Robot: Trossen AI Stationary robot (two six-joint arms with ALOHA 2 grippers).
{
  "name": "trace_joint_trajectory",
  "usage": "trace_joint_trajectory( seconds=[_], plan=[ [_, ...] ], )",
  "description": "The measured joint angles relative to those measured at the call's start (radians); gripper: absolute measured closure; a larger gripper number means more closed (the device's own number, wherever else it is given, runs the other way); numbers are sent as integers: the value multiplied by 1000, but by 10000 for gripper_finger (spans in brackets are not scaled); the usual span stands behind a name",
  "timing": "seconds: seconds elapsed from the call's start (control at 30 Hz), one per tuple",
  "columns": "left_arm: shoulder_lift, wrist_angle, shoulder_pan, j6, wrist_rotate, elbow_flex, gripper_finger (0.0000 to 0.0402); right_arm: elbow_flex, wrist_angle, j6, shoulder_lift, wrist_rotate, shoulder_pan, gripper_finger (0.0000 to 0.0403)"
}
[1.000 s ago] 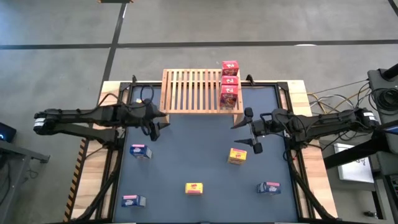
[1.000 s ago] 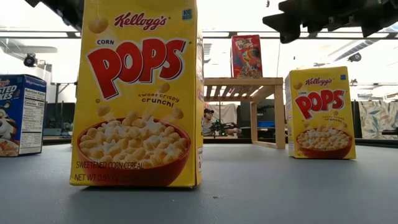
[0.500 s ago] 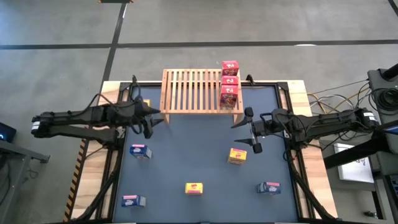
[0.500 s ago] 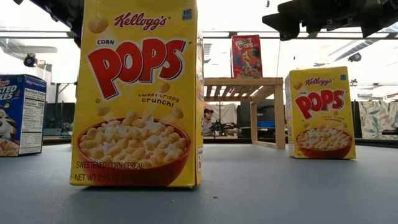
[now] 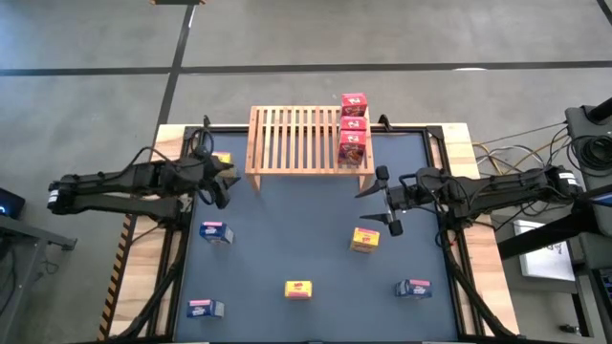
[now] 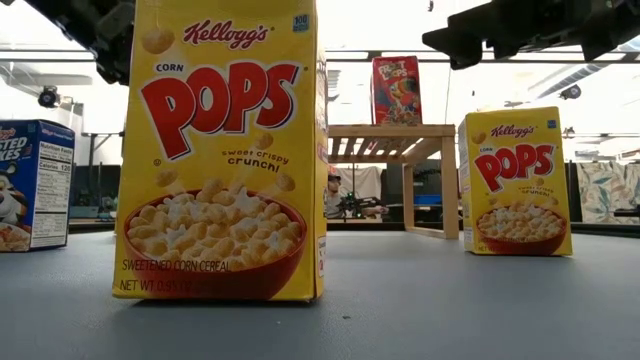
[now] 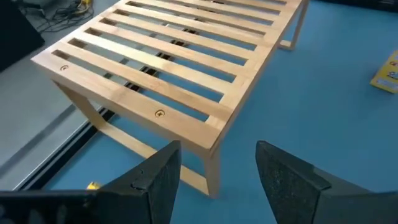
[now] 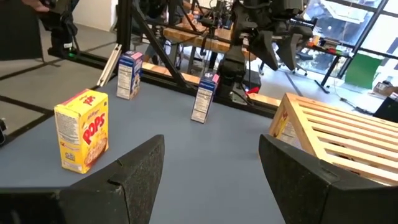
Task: Stack cereal on shelf
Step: Put the top yellow cereal box on the shelf
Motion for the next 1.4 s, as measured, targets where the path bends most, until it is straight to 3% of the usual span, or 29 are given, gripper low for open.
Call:
trace_joint_trajectory(
  seconds=[0.53,1.1,1.4],
  plan=[
    [-40,-162,2,-143,-41,25,210,0,1,-15,0,7,0,152],
    [-39,-201,2,-130,-39,36,210,0,0,-21,0,7,0,152],
    [-36,-192,2,-154,57,36,210,0,-9,-57,17,8,0,152]
  ],
)
